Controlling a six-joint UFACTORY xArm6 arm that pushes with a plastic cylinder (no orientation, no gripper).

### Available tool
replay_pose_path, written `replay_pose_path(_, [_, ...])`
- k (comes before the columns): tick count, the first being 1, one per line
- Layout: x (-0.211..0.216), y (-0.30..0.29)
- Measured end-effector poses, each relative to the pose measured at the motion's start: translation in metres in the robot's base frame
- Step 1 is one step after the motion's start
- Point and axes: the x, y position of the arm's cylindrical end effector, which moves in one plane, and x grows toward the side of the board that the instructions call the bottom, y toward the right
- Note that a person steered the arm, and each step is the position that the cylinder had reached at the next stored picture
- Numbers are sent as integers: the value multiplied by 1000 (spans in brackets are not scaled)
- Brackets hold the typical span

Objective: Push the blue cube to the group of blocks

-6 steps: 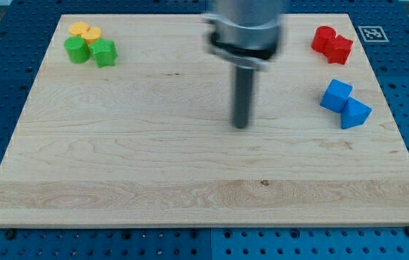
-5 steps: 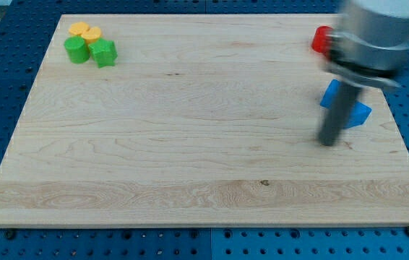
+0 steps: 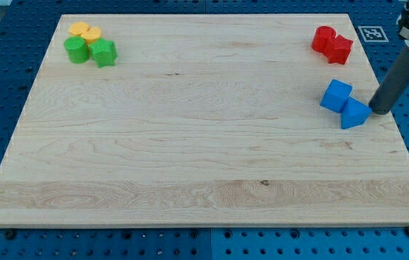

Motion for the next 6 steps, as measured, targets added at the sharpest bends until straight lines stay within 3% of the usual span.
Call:
replay_pose_path(4, [-3,-84])
replay_pose_path(6, [-3,-82])
